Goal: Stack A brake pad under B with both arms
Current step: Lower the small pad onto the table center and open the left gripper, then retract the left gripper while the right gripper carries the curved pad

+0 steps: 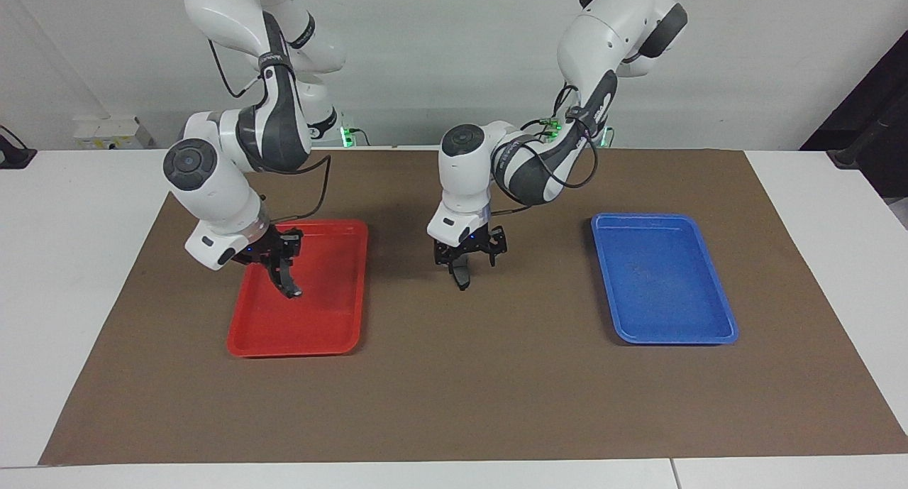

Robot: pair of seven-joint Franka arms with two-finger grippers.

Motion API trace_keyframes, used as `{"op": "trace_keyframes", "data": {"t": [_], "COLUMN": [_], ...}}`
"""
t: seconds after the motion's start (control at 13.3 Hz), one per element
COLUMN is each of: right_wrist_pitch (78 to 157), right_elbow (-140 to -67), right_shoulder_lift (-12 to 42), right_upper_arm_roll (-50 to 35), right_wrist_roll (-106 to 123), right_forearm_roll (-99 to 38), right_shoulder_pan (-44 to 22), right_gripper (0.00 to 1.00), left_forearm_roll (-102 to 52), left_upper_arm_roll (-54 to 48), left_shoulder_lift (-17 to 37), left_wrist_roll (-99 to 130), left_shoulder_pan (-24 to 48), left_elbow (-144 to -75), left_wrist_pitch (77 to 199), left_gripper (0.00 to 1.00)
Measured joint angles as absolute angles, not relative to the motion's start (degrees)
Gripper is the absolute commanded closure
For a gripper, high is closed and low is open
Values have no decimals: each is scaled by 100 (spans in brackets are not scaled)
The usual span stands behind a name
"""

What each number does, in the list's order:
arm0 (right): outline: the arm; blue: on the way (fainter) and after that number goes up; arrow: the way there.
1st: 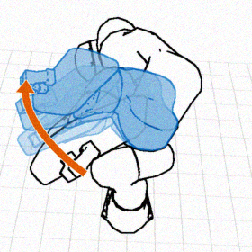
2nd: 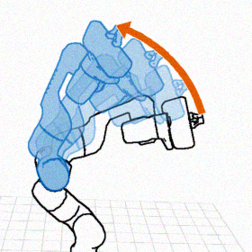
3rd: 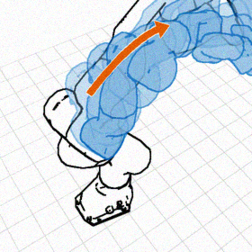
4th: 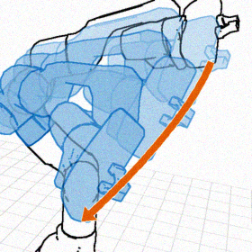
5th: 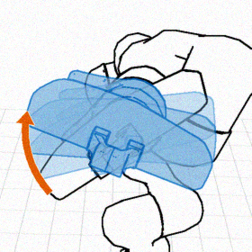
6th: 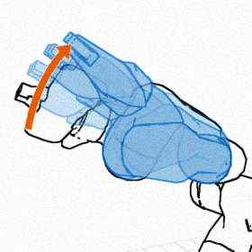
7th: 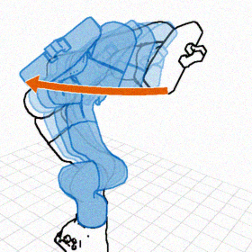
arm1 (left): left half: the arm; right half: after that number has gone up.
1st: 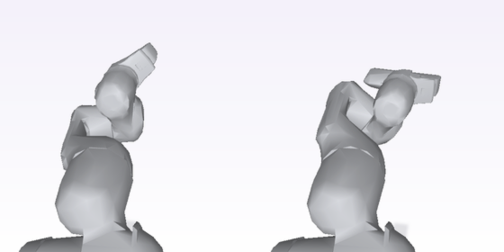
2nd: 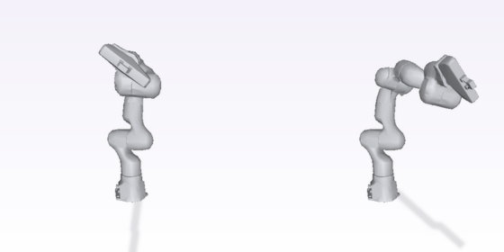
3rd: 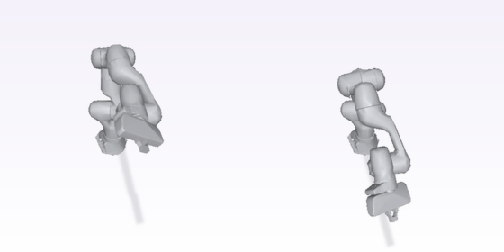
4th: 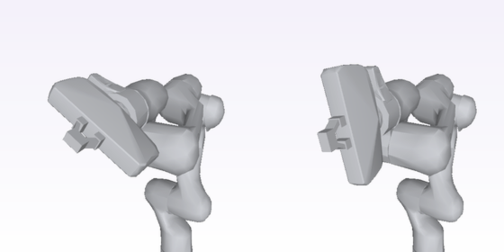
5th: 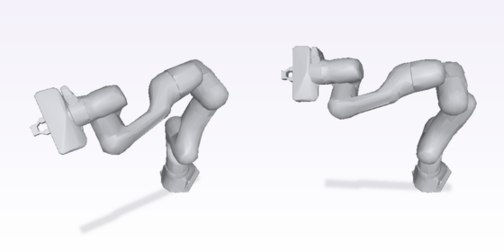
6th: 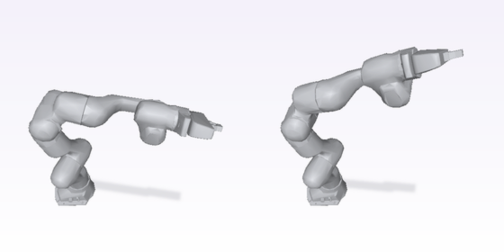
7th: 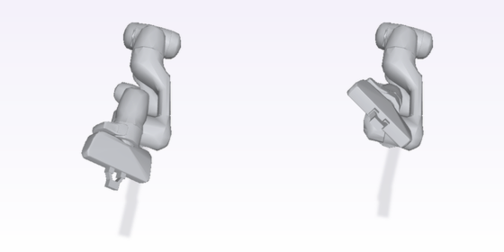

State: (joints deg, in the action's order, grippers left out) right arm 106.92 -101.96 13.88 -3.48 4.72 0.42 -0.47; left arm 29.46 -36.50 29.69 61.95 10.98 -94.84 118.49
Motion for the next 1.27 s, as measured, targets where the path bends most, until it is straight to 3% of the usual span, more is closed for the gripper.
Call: {"op": "trace_keyframes", "data": {"t": [0.38, 0.97, 1.27], "right_wrist_pitch": [10707, 11729, 11999], "right_elbow": [-10183, -10190, -10198], "right_shoulder_lift": [1388, 1773, 2248], "right_upper_arm_roll": [-898, -2535, -2945], "right_wrist_roll": [-164, -2571, -3047], "right_forearm_roll": [38, 72, 646], "right_shoulder_pan": [-128, -335, -374], "right_gripper": [100, 100, 100], "left_forearm_roll": [1760, -287, -382], "left_upper_arm_roll": [-3303, -299, 760], "left_shoulder_lift": [1992, 371, 171], "left_wrist_roll": [4195, -319, -1994], "left_shoulder_pan": [543, 492, 490], "left_elbow": [-9420, -9408, -9491], "left_wrist_pitch": [10831, 9238, 9069], "left_gripper": [0, 0, 0]}}
